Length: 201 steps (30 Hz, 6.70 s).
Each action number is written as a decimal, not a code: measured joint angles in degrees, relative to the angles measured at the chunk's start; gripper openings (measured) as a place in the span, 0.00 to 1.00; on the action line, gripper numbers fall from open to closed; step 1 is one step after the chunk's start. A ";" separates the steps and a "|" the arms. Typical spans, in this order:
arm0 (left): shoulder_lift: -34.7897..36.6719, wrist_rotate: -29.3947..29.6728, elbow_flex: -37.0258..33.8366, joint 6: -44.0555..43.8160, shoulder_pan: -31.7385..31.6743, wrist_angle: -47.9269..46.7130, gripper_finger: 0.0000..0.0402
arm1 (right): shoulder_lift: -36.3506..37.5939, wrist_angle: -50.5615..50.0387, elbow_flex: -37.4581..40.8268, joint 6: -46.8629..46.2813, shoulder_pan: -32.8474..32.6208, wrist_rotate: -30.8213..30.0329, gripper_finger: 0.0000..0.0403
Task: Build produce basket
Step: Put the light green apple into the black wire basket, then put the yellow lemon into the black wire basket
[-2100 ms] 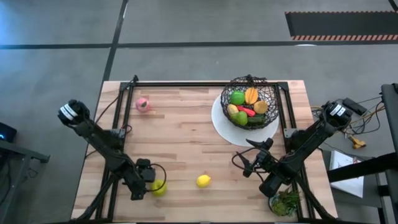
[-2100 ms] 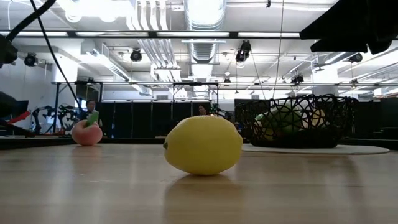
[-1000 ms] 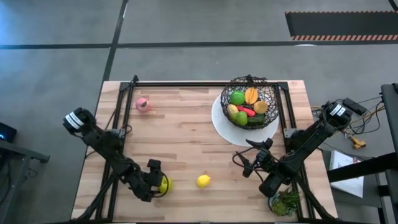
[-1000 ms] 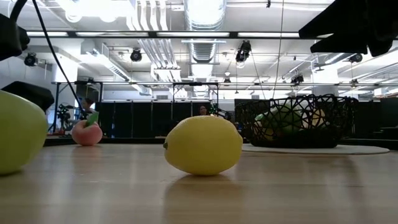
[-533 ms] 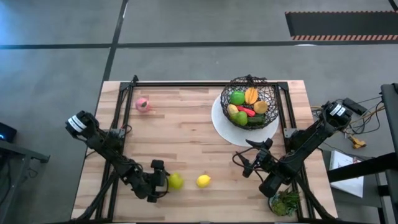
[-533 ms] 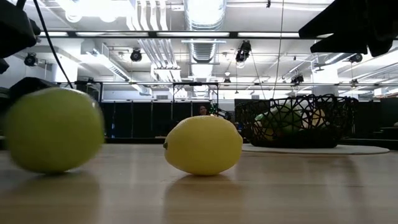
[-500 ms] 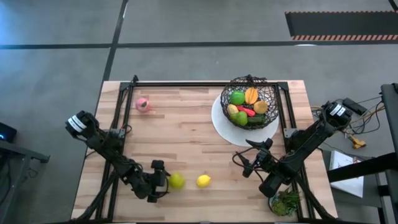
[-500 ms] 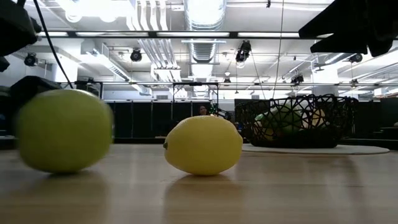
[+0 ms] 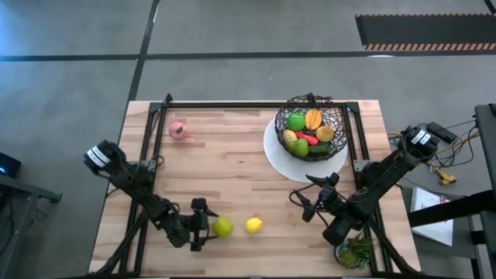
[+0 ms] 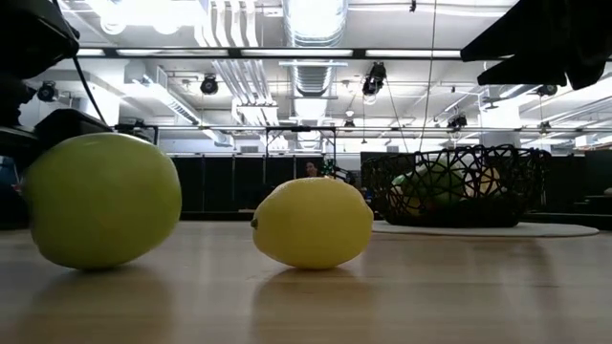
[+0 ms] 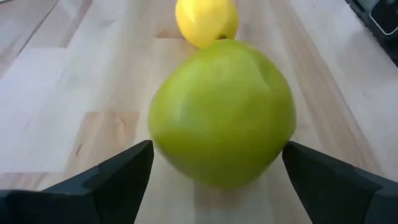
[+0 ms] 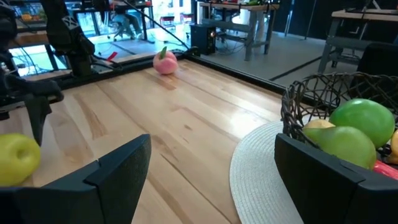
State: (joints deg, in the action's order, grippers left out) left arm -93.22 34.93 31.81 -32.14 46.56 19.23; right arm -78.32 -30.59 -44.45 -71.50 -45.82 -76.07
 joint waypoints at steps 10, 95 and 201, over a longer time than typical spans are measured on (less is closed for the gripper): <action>-6.08 -0.33 0.23 1.08 -0.87 10.97 0.85 | 0.02 -0.02 0.00 0.50 0.00 0.49 0.81; -42.99 -34.92 84.58 47.61 -62.88 -21.18 0.70 | 9.74 -28.47 -3.17 -13.99 -13.53 2.31 0.81; -0.63 -6.07 -5.92 -3.69 -19.51 16.78 0.50 | -39.79 68.48 -12.13 65.47 21.07 64.26 0.81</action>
State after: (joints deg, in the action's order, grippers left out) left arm -93.84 28.86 25.89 -35.83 27.05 36.01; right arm -118.11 37.89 -56.58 -6.03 -24.75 -11.81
